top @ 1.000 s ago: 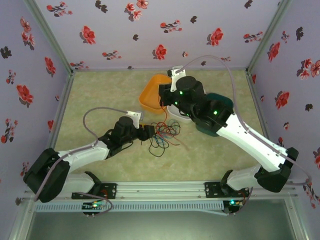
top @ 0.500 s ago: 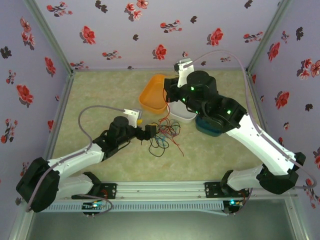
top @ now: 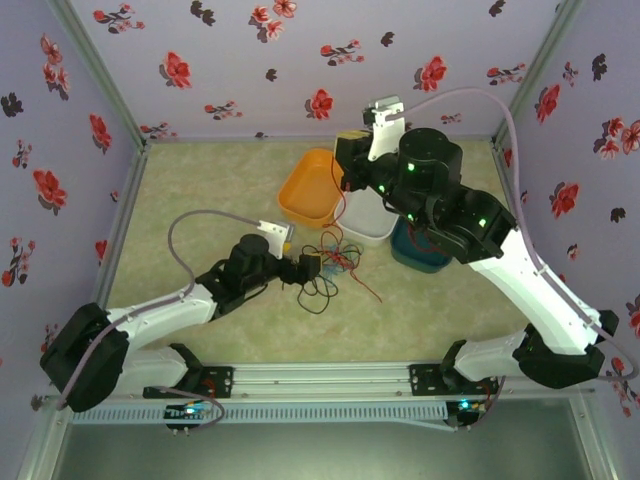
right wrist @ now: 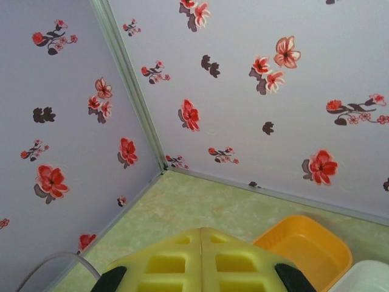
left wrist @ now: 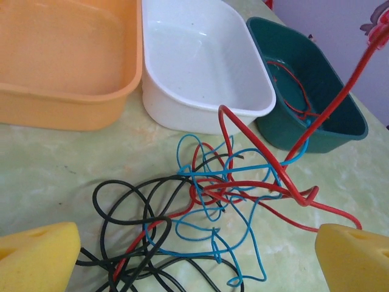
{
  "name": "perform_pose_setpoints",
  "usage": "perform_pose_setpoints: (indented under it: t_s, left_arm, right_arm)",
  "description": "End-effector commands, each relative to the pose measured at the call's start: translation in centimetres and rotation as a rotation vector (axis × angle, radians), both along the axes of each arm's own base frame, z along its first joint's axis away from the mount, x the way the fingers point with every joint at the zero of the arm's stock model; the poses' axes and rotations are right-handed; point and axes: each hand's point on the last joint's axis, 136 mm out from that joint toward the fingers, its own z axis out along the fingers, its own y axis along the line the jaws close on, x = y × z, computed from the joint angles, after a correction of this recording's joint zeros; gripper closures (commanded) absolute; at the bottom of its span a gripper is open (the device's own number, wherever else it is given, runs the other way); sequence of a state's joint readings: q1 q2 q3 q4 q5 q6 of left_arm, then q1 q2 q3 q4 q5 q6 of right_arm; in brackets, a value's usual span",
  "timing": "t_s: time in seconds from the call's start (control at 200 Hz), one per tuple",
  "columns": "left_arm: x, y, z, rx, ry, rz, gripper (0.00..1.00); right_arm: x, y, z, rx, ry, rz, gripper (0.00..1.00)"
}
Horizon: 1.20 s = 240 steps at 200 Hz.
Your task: Untangle the cables
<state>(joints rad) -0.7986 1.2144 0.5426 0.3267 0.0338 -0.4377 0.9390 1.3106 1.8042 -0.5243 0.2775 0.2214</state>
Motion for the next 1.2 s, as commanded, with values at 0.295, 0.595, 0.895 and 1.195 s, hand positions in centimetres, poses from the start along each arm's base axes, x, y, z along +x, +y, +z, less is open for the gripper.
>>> perform_pose_setpoints:
  t_s: [0.295, 0.595, 0.895, 1.195]
  left_arm:
    - [1.7, 2.2, 4.2, -0.082, -0.109, 0.173, 0.0]
    - [1.8, 2.5, 4.3, -0.066, -0.109, 0.185, 0.0]
    - [1.9, 2.6, 3.6, -0.037, -0.079, 0.192, 0.0]
    - [1.8, 2.7, 3.3, -0.025, -0.072, 0.193, 0.0]
  right_arm:
    - [-1.5, -1.3, 4.3, -0.003, -0.094, 0.026, 1.0]
    - [1.6, -5.1, 2.3, -0.13, -0.085, -0.247, 1.0]
    - [6.5, -12.0, -2.5, -0.191, 0.043, -0.507, 1.0]
    - [10.2, -19.7, -6.2, -0.223, 0.113, -0.723, 1.0]
